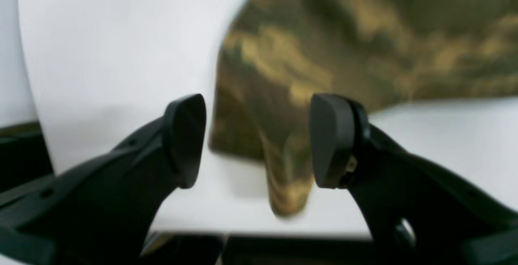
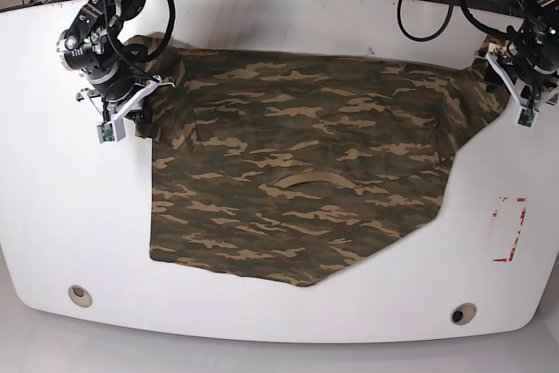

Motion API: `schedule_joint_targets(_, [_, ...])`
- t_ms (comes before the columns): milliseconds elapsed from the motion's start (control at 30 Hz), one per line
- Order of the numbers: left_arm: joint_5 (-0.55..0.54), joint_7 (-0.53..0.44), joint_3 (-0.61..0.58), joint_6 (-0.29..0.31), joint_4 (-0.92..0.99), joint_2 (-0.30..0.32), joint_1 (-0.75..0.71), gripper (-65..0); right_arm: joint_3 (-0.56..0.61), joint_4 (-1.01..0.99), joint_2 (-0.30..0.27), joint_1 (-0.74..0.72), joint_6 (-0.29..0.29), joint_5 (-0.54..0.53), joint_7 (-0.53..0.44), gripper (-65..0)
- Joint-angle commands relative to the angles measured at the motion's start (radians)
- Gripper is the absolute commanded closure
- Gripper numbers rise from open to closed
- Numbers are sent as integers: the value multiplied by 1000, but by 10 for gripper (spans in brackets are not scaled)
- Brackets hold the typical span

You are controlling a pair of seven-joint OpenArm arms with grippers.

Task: Layout the t-shirt on the table in an organized manner, then fold the t-shirt properly
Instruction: 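Release the left gripper and move it to grasp the shirt's side edge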

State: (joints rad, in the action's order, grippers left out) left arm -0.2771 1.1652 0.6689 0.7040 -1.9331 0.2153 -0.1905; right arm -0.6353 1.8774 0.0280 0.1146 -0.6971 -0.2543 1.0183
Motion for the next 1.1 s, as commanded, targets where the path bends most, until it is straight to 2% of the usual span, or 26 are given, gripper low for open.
schedule_joint_targets(0, [-7,-23,1,-6,-10,19,92,-379,-2,18,-7,-14,-1,-9,-20,0])
schedule_joint_targets(167, [43,-23,-53,-6,56,-23,243,-379,-2,18,-7,-14,-1,-9,-20,0])
schedule_joint_targets(433, [121,-67,-150,-6,320,-30,463,-379,-2,18,-7,-16,-1,-9,-20,0])
schedule_joint_targets(567, [138,-166,-165,-6,482,-30,546,-379,-2,18,-7,-16,-1,-12,-20,0])
schedule_joint_targets(767, [141,-301,-183,-86,711,-26,635,-379,-2,18,-7,-16,-1,-9,-20,0])
schedule_joint_targets(1067, [141,-466,-235,-93,986,-23,678,-379,-2,18,-10,-16,-1,-13,-20,0])
